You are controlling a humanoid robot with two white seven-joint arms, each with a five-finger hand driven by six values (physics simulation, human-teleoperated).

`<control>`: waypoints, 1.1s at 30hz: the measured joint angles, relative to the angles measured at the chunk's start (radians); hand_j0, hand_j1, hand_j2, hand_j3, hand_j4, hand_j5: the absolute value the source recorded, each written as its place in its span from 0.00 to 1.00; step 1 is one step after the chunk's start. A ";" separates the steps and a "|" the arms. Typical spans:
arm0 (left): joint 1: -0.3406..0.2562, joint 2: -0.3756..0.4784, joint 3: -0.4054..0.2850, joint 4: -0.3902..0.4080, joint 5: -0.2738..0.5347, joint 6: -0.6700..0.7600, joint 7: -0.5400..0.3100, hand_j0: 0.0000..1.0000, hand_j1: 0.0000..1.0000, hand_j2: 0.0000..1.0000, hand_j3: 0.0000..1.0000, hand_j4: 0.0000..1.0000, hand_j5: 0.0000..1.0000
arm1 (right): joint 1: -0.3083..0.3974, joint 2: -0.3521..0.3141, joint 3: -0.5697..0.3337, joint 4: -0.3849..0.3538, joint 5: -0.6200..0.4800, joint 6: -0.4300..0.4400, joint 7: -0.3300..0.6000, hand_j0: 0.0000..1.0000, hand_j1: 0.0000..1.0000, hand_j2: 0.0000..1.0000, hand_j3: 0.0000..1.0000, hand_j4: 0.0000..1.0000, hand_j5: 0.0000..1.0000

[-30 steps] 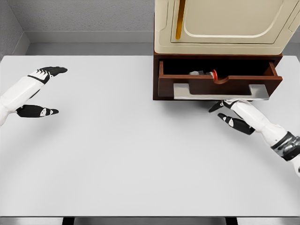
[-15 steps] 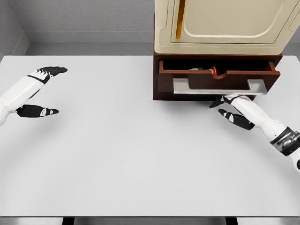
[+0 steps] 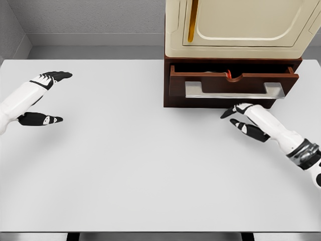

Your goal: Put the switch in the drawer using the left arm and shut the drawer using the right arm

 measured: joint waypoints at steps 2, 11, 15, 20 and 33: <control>0.000 0.000 0.000 0.000 0.000 0.000 0.000 1.00 1.00 1.00 1.00 1.00 1.00 | 0.023 -0.014 -0.003 -0.038 -0.001 0.000 0.000 0.38 0.38 0.38 0.38 0.38 0.38; 0.000 -0.001 -0.001 -0.001 0.000 0.000 0.000 1.00 1.00 1.00 1.00 1.00 1.00 | 0.046 -0.050 -0.018 -0.120 -0.005 0.000 0.000 0.37 0.37 0.37 0.37 0.37 0.37; 0.000 0.000 -0.001 -0.001 0.000 0.000 0.000 1.00 1.00 1.00 1.00 1.00 1.00 | 0.037 -0.053 -0.023 -0.125 -0.004 0.000 0.000 0.39 0.39 0.39 0.39 0.39 0.39; 0.000 -0.001 -0.001 -0.002 0.000 0.000 0.000 1.00 1.00 1.00 1.00 1.00 1.00 | 0.031 -0.053 -0.024 -0.123 -0.003 0.000 0.000 0.39 0.39 0.39 0.39 0.39 0.39; 0.005 -0.001 -0.001 -0.018 0.000 0.000 0.000 1.00 1.00 1.00 1.00 1.00 1.00 | -0.031 -0.027 -0.020 -0.011 0.005 0.000 -0.001 0.39 0.39 0.39 0.39 0.39 0.39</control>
